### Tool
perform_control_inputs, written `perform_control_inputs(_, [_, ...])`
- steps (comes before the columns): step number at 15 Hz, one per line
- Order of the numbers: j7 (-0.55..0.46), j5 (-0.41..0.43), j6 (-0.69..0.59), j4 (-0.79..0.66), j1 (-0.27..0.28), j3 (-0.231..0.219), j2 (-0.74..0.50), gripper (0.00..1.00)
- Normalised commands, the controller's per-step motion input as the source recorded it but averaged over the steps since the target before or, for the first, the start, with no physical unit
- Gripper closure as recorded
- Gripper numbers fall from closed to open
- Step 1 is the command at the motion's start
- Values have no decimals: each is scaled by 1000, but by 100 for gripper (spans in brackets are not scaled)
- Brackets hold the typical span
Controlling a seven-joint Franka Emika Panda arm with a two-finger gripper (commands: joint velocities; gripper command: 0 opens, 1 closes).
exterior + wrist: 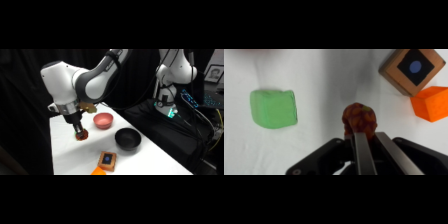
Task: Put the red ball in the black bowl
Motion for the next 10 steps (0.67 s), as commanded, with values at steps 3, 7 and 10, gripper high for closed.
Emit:
perform_control_inputs(3, [-45,-7,84,-664,54,-5,-599,95])
perform_control_inputs(7, [-8,-15,154,-670,78,14,-575,95])
perform_control_inputs(10, [40,-36,219,-661,81,27,-555,95])
